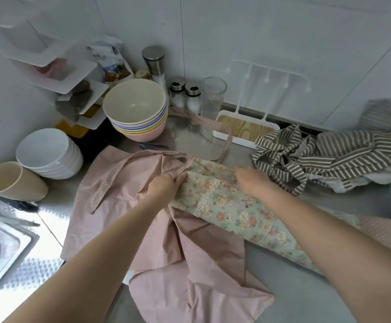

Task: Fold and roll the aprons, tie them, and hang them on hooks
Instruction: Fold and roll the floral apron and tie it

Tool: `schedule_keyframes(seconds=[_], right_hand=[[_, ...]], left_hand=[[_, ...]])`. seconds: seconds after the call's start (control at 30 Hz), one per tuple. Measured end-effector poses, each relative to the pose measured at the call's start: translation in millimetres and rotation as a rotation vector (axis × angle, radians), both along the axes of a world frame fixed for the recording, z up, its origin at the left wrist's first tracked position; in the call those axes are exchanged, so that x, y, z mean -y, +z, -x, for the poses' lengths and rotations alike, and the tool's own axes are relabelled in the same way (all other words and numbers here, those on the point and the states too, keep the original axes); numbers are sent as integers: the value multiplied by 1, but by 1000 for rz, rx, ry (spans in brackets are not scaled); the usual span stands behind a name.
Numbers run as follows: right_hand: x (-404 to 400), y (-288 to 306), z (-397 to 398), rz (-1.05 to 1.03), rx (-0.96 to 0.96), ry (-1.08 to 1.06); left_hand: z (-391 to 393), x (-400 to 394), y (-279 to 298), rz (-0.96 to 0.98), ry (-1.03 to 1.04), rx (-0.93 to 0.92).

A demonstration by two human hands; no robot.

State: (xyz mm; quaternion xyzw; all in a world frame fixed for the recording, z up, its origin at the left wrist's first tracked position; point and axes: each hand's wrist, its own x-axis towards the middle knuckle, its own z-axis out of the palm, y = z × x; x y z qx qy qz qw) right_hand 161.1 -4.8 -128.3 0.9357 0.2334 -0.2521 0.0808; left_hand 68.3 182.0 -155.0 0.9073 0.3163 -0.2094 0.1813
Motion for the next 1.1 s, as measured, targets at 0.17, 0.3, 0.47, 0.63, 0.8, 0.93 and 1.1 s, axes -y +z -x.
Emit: schedule_keyframes(seconds=[0.17,0.3,0.47,0.63,0.8,0.93,1.1], right_hand=[[-9,2,4,-17,-47,-20],[-5,-1,-3,-94,-152,-55],[5,0,4,-136,-111,-104],[51,18,12,-176,-171,-242],[122,42,28,-87,-221,-305],[178,39,54,-7,-345,-348],[205,26,56,80,-279,-293]], left_hand=[[3,-3,1,-79,-35,-85],[-3,-12,6,25,25,-88],[-4,-1,18,-16,97,41],[9,54,49,-212,-453,303],[25,124,56,0,-914,75],[34,172,41,-74,-979,-117],[33,213,32,-273,-748,-318]])
